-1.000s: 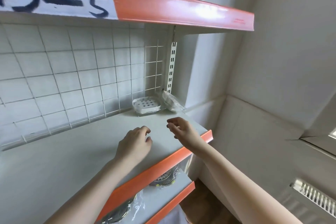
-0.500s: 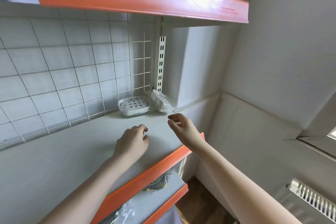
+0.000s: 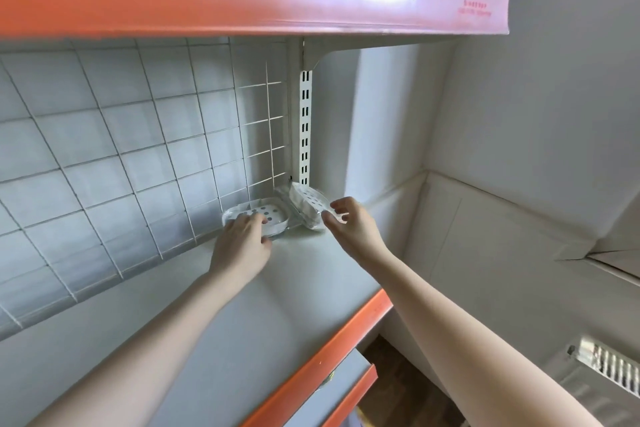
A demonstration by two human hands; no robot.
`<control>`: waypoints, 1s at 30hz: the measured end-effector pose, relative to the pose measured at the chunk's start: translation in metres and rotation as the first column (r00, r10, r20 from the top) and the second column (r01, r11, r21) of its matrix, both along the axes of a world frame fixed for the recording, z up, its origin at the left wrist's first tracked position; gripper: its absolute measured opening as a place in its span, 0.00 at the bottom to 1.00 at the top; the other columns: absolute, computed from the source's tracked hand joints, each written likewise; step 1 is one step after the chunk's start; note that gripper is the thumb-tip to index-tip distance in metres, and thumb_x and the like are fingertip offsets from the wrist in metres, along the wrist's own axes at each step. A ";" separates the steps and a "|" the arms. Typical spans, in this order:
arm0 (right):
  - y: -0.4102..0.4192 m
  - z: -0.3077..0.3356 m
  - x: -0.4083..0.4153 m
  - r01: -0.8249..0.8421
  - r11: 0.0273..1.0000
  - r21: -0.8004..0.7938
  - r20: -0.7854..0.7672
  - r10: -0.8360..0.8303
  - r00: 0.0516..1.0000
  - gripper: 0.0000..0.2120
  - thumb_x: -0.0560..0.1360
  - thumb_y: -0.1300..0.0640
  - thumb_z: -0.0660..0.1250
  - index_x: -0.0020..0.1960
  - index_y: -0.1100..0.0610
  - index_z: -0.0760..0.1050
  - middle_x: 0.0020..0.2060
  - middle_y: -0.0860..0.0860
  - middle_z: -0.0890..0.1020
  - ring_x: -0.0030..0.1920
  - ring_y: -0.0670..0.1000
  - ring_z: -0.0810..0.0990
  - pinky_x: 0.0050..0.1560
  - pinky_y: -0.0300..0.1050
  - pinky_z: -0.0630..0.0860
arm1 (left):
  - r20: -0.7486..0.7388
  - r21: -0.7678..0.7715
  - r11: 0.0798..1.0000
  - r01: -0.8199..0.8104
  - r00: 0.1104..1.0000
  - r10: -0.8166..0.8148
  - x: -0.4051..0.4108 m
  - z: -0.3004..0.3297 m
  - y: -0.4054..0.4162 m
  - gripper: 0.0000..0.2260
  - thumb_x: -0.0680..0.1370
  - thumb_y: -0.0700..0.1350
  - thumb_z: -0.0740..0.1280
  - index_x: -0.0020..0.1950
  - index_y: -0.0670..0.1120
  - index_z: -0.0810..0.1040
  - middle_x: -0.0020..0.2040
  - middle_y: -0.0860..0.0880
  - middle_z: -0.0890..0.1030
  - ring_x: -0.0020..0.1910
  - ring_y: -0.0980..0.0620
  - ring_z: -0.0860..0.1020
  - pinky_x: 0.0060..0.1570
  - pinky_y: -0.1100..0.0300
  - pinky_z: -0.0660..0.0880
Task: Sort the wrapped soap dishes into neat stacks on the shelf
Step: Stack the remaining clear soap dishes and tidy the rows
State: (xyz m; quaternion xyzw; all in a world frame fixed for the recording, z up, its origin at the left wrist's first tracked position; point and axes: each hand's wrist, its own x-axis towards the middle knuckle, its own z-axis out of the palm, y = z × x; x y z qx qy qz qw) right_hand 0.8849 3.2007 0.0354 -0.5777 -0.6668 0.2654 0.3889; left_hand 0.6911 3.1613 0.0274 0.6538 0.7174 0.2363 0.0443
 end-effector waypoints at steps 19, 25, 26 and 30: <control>0.063 -0.017 0.003 -0.097 0.936 -0.337 0.077 0.130 0.988 0.41 0.69 0.34 0.67 0.70 0.58 0.57 0.65 0.59 0.66 0.67 0.60 0.66 0.65 0.53 0.68 | -0.459 -0.058 0.972 -0.229 0.870 0.178 0.011 -0.048 0.076 0.42 0.64 0.72 0.66 0.69 0.46 0.67 0.62 0.37 0.72 0.63 0.37 0.69 0.60 0.46 0.68; 0.068 -0.029 -0.015 -0.085 0.934 -0.346 0.149 0.144 0.978 0.42 0.67 0.31 0.67 0.67 0.60 0.61 0.64 0.58 0.67 0.67 0.61 0.66 0.65 0.55 0.67 | -0.422 0.007 0.977 -0.211 0.886 0.194 0.013 -0.051 0.075 0.33 0.67 0.62 0.72 0.65 0.45 0.72 0.59 0.35 0.74 0.59 0.34 0.71 0.55 0.41 0.67; 0.068 -0.031 -0.017 -0.085 0.937 -0.339 0.144 0.141 0.980 0.41 0.67 0.31 0.67 0.65 0.60 0.61 0.64 0.58 0.67 0.66 0.61 0.66 0.65 0.55 0.67 | -0.418 0.006 0.978 -0.209 0.888 0.193 0.013 -0.052 0.075 0.32 0.67 0.61 0.72 0.65 0.44 0.72 0.59 0.35 0.74 0.59 0.34 0.71 0.56 0.41 0.67; 0.067 -0.037 -0.021 -0.074 0.960 -0.270 0.137 0.114 0.984 0.38 0.68 0.33 0.67 0.63 0.61 0.63 0.61 0.58 0.67 0.66 0.61 0.65 0.64 0.55 0.67 | -0.433 -0.003 0.980 -0.201 0.883 0.180 0.012 -0.053 0.075 0.31 0.66 0.58 0.75 0.64 0.44 0.74 0.56 0.34 0.75 0.56 0.34 0.73 0.53 0.41 0.68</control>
